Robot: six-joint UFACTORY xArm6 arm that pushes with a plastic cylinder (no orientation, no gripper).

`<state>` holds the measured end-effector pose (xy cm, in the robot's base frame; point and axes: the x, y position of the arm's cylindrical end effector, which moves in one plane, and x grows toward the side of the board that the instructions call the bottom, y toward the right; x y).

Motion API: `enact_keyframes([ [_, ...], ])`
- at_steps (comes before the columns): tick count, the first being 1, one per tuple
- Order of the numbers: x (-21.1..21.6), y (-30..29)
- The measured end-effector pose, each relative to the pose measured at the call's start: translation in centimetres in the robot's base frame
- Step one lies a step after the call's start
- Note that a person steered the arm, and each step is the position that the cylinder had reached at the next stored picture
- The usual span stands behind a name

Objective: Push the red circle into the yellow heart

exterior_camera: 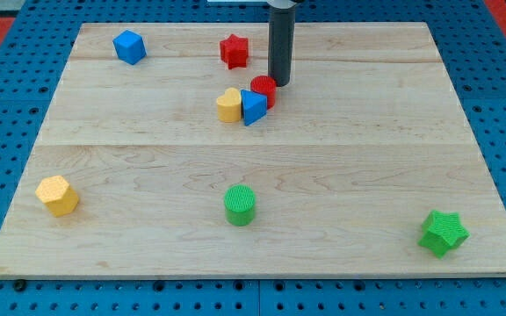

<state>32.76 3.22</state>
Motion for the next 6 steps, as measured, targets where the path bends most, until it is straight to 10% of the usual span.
enact_keyframes([
  [6, 3.1, -0.6],
])
